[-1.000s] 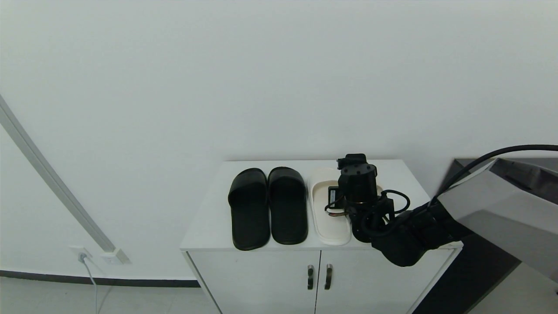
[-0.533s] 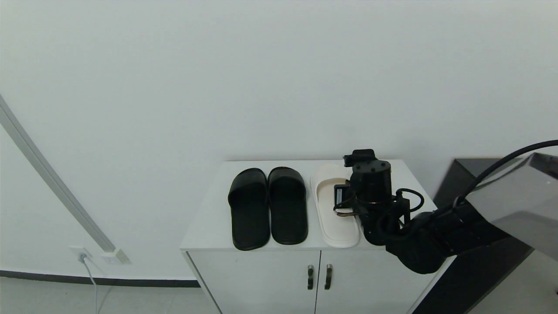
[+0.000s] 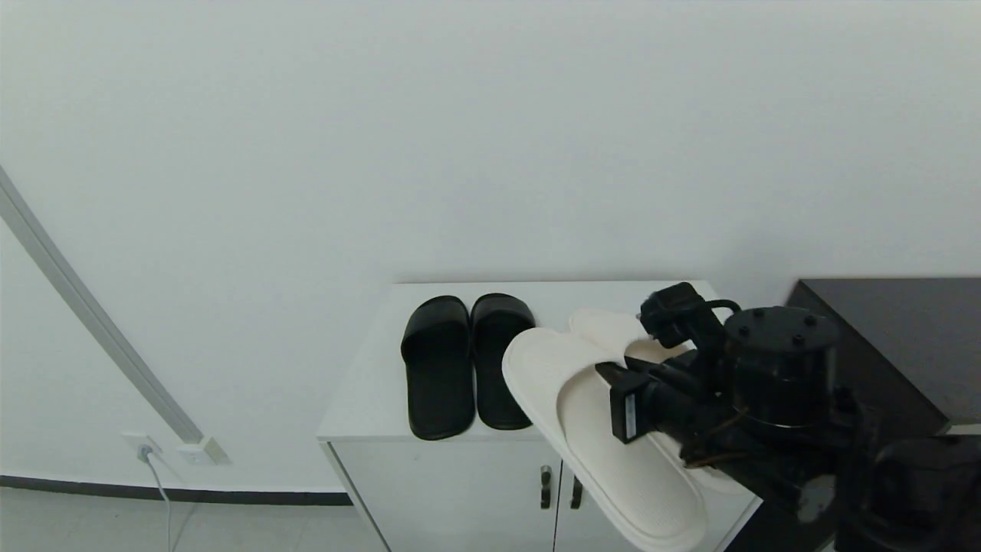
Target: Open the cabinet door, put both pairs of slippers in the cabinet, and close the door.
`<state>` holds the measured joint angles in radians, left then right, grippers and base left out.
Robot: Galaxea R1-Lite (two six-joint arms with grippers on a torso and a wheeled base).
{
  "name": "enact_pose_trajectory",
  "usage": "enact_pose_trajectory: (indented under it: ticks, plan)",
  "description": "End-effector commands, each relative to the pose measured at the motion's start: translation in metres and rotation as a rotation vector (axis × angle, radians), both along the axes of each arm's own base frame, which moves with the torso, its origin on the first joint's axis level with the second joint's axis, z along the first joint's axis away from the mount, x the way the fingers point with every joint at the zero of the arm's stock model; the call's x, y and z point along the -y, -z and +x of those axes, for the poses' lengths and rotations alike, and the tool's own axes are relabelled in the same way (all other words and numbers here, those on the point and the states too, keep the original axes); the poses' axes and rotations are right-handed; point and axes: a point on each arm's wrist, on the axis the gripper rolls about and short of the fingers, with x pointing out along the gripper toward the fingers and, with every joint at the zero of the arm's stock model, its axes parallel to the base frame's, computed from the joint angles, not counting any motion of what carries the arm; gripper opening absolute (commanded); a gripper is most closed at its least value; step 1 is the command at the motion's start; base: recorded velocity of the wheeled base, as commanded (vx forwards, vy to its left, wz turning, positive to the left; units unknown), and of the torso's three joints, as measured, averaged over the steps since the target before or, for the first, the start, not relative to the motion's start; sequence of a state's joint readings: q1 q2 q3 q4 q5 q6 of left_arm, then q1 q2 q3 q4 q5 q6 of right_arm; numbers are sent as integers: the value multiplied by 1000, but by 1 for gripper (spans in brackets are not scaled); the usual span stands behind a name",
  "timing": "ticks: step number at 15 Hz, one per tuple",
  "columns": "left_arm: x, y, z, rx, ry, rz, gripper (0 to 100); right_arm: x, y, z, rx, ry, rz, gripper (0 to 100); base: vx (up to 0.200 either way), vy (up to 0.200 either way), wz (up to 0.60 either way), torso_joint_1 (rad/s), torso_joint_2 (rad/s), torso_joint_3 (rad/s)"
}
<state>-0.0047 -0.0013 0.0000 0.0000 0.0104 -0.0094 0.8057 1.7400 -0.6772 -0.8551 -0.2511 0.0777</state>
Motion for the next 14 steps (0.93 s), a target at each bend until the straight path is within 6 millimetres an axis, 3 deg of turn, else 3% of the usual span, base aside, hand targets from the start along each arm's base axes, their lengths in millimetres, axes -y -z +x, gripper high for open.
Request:
enact_pose_trajectory:
  ticks: [1,4,10,14]
  plan:
    - [0,0,0,-1,0,-1,0,27,-15,-36,1,-156,42,0,0,0,0,0,0,0]
    - [0,0,0,-1,0,0,0,38,-15,-48,-74,-219,-7,0,0,0,0,0,0,0]
    - [0,0,0,-1,0,-1,0,39,-13,-53,-79,-231,-11,0,0,0,0,0,0,0]
    - [0,0,0,-1,0,-1,0,39,-9,-54,-91,-233,-21,0,-200,0,0,10,4,2]
